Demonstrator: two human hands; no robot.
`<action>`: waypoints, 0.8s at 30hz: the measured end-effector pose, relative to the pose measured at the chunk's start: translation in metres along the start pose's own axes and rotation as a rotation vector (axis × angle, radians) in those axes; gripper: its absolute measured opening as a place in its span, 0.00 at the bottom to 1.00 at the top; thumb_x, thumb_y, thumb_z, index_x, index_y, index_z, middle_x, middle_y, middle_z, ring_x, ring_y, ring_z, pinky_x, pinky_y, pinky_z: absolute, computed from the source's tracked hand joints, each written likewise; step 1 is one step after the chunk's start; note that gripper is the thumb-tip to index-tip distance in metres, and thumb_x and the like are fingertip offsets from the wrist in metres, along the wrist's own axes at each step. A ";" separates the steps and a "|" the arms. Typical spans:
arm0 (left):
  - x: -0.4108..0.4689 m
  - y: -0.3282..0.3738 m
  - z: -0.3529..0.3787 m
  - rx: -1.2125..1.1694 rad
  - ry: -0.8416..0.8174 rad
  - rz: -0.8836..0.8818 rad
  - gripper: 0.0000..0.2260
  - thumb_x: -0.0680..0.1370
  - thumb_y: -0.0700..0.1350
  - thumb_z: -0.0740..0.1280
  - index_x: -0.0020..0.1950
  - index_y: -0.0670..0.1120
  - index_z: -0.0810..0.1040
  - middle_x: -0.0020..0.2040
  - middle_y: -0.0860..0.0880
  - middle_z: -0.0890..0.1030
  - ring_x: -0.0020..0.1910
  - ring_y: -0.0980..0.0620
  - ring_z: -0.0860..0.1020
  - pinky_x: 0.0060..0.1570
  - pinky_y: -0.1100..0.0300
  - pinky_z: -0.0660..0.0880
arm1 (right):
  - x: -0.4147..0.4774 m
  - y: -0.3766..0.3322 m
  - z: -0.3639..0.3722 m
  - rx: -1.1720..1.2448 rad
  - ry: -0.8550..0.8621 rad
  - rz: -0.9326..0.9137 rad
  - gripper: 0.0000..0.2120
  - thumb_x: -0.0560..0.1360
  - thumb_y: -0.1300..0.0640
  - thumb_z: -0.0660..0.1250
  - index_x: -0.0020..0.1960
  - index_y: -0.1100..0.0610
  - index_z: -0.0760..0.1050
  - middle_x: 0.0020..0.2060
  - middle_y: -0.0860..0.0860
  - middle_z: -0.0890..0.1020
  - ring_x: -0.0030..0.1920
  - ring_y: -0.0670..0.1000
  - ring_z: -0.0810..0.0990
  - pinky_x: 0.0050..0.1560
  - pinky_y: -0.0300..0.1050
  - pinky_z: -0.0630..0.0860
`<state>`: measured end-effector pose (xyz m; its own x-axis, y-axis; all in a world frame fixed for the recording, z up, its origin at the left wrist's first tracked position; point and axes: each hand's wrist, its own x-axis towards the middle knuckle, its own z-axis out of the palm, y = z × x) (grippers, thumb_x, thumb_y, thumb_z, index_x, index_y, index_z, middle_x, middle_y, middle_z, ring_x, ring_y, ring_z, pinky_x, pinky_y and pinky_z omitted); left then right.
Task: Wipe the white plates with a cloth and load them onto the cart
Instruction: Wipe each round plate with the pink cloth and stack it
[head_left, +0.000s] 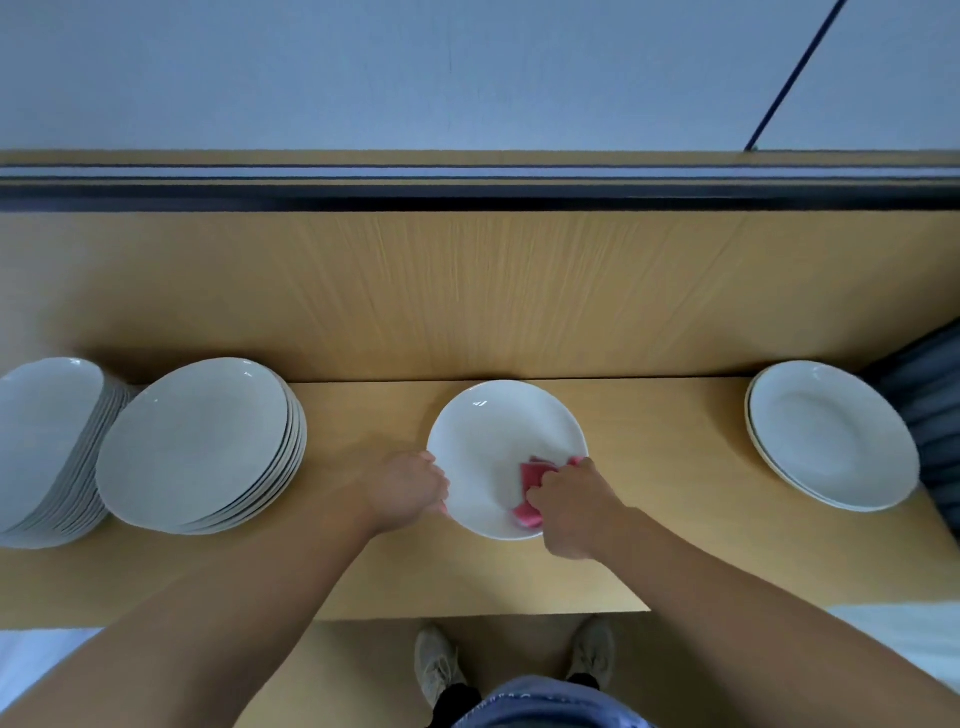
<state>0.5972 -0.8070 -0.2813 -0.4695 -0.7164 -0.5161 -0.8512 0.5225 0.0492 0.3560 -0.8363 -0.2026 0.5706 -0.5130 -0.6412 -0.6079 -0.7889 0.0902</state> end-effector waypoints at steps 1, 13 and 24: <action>0.000 -0.001 0.001 0.000 -0.001 -0.006 0.14 0.84 0.51 0.54 0.53 0.49 0.78 0.55 0.51 0.79 0.57 0.50 0.75 0.62 0.53 0.70 | -0.004 -0.002 -0.004 0.021 -0.015 -0.017 0.18 0.75 0.59 0.58 0.62 0.45 0.73 0.53 0.52 0.72 0.60 0.54 0.72 0.65 0.52 0.61; 0.000 -0.001 -0.002 -0.130 -0.032 -0.037 0.23 0.81 0.60 0.53 0.53 0.45 0.80 0.53 0.50 0.80 0.57 0.50 0.74 0.66 0.52 0.67 | 0.016 0.014 -0.017 0.524 0.012 -0.150 0.05 0.77 0.56 0.60 0.45 0.52 0.75 0.38 0.49 0.74 0.39 0.51 0.74 0.36 0.40 0.67; -0.002 0.007 -0.008 -0.153 -0.016 -0.098 0.16 0.82 0.52 0.57 0.55 0.44 0.79 0.57 0.48 0.79 0.60 0.50 0.74 0.72 0.61 0.55 | 0.062 0.030 0.001 0.193 0.262 0.017 0.23 0.77 0.49 0.61 0.70 0.51 0.64 0.65 0.51 0.70 0.65 0.56 0.69 0.55 0.48 0.71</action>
<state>0.5902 -0.8062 -0.2729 -0.3796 -0.7526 -0.5381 -0.9192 0.3728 0.1270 0.3731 -0.8912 -0.2404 0.6667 -0.6151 -0.4210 -0.6978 -0.7135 -0.0626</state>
